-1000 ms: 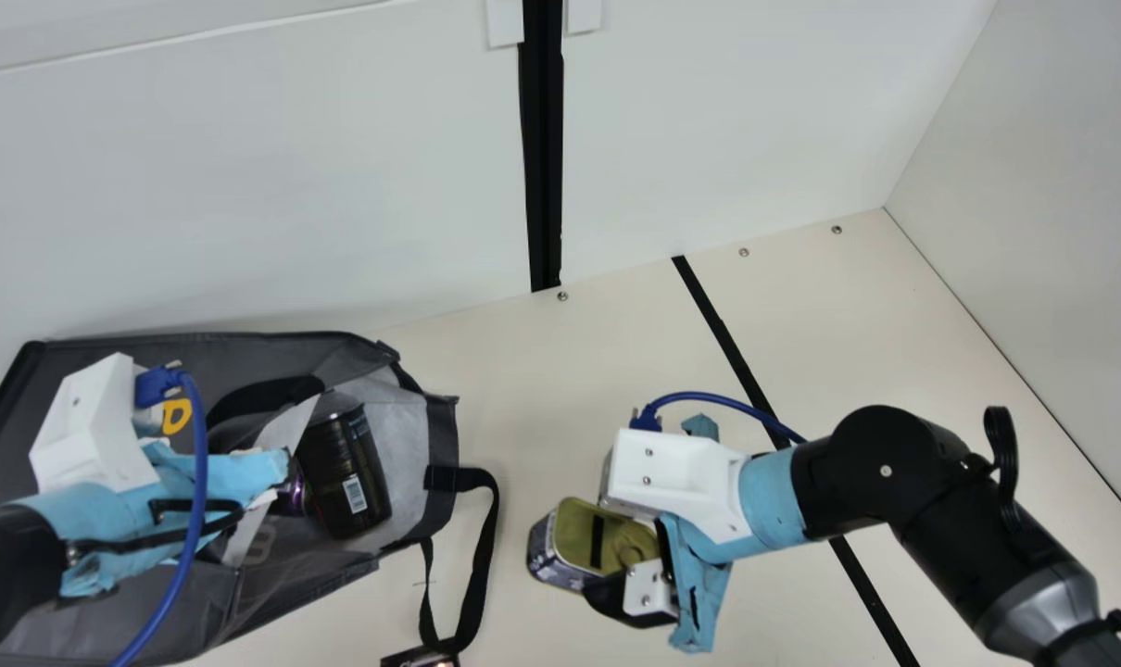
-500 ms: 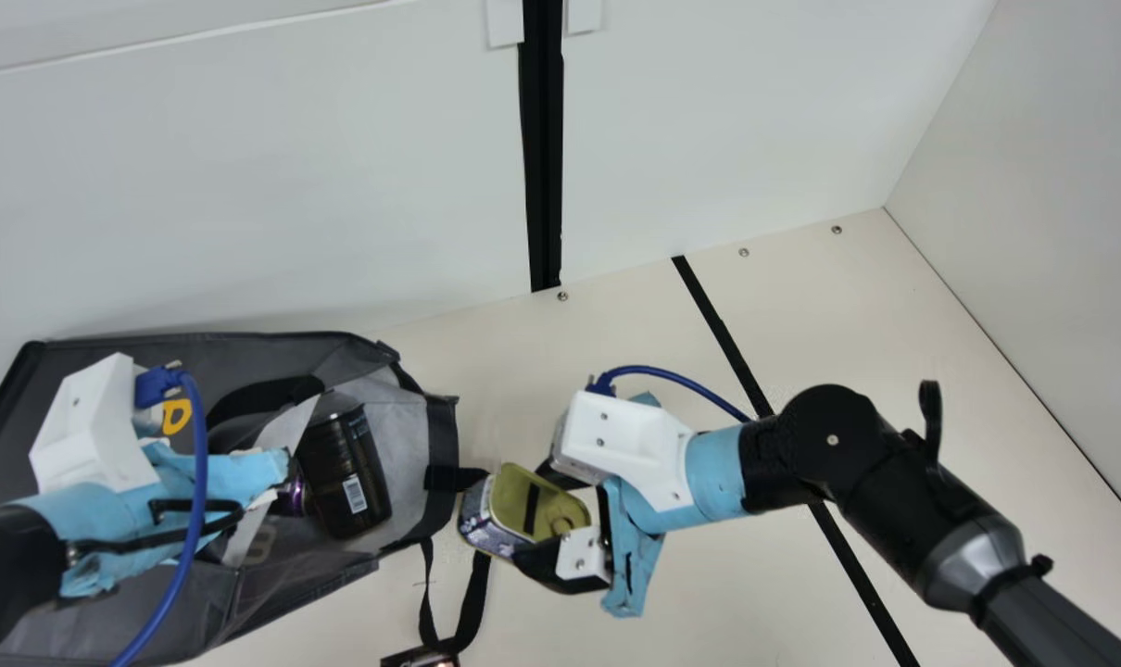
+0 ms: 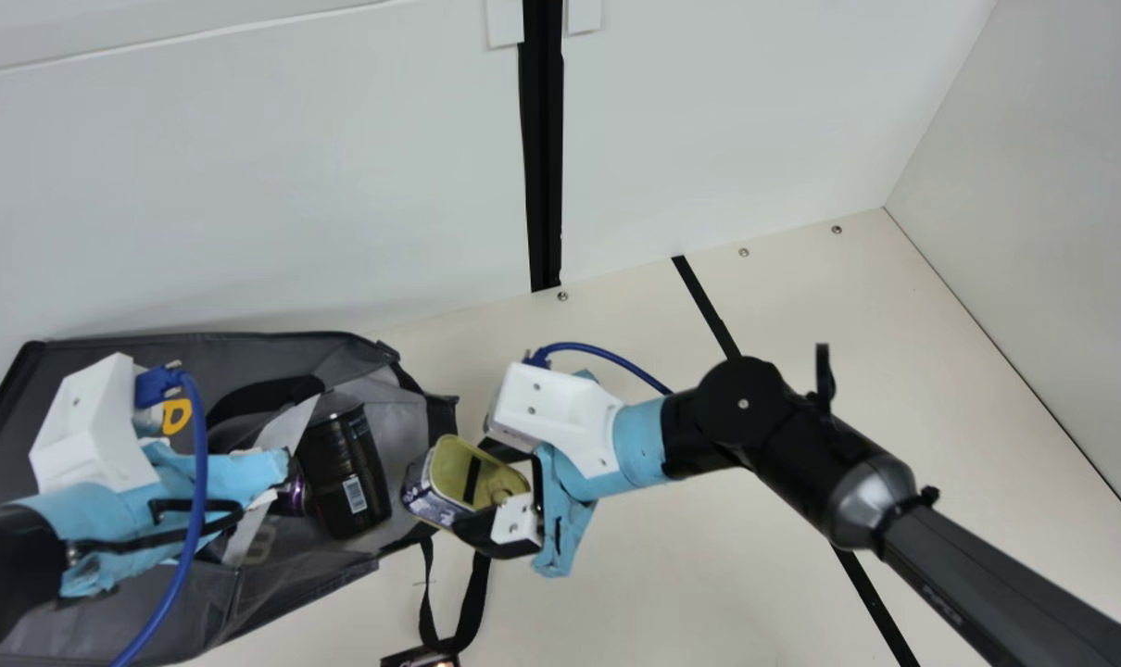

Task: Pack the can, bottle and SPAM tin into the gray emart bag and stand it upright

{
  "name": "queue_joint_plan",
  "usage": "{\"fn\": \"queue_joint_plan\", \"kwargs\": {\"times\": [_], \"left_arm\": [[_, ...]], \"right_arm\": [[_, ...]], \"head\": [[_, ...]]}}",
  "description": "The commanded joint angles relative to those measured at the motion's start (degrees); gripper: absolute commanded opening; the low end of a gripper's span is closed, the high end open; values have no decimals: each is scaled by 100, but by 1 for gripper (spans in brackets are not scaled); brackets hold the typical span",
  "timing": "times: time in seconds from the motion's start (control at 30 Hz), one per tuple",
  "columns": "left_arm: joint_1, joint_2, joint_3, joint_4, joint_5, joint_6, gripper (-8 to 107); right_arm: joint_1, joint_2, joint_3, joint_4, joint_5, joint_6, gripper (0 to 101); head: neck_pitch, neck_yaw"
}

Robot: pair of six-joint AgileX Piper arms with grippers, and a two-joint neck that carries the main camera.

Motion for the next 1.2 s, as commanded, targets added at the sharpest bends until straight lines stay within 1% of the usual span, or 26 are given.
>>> {"fn": "queue_joint_plan", "kwargs": {"times": [0.0, 0.3, 0.63, 0.93, 1.17], "left_arm": [[0, 0, 0, 0, 0, 0, -8], [0, 0, 0, 0, 0, 0, -8], [0, 0, 0, 0, 0, 0, -8], [0, 0, 0, 0, 0, 0, -8], [0, 0, 0, 0, 0, 0, -8]], "right_arm": [[54, 170, -141, 11, -35, 30, 0], [380, 757, -748, 30, -199, 160, 0], [788, 1227, -1297, 39, -338, 353, 0], [1108, 1573, -1721, 14, -454, 552, 0], [1296, 1812, -1959, -53, -532, 676, 0]], "head": [[-130, -5], [-130, -5], [-130, -5], [-130, -5], [-130, -5]]}}
